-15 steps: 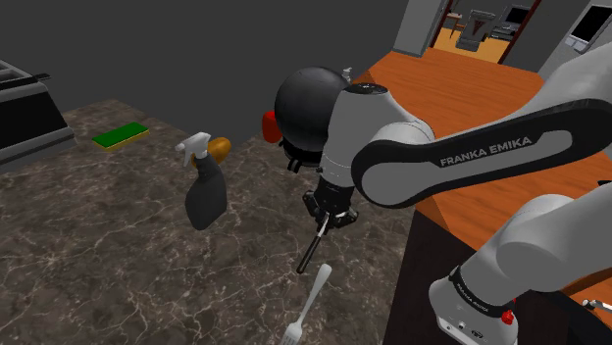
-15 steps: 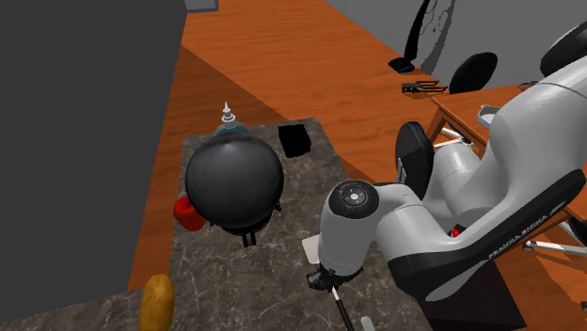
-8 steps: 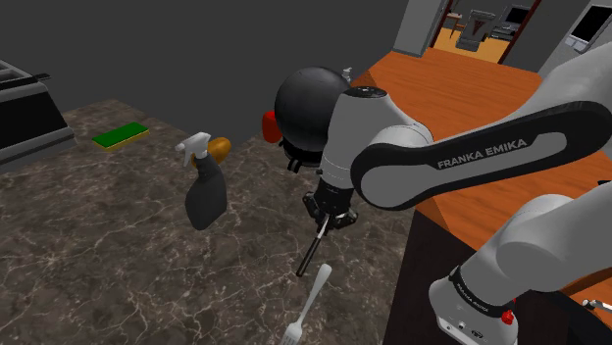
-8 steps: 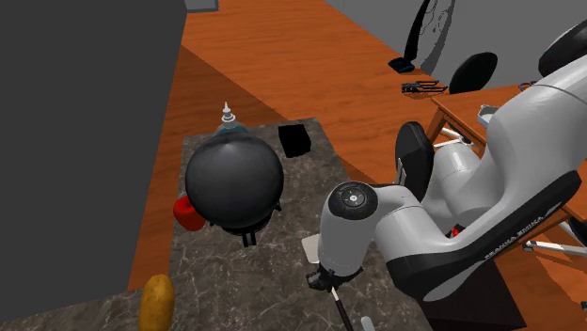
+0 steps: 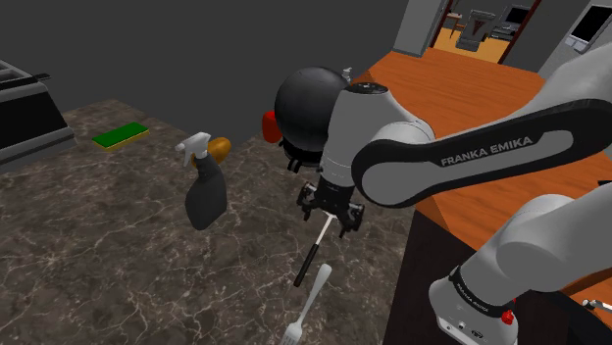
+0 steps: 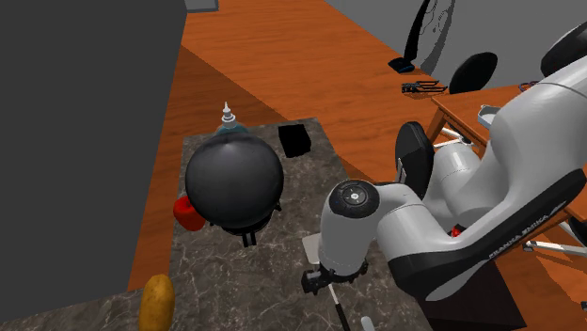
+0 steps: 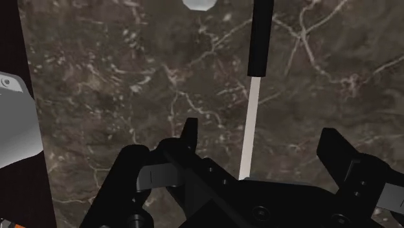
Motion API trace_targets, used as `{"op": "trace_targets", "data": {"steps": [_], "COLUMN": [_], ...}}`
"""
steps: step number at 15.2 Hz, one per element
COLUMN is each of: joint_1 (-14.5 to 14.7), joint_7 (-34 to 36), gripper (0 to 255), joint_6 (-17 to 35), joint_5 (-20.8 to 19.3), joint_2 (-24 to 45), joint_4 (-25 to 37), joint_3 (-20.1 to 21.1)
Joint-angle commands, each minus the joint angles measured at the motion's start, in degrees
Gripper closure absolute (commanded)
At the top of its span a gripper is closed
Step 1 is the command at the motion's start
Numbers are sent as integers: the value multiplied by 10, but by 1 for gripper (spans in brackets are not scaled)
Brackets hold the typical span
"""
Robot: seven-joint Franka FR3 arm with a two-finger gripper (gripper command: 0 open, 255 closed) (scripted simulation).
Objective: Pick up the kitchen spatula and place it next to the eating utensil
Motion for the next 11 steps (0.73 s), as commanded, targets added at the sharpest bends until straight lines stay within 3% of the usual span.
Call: {"op": "trace_targets", "data": {"steps": [1,3,11], "joint_1": [2,3,4], "joint_7": [-5,-8,-8], "gripper": [0,0,0], "joint_6": [-37,-78,-78], "joint_5": [0,-2,-2], "joint_2": [-23,-45,-45], "joint_4": [14,33,33], "joint_3": [-14,-28,-28]}}
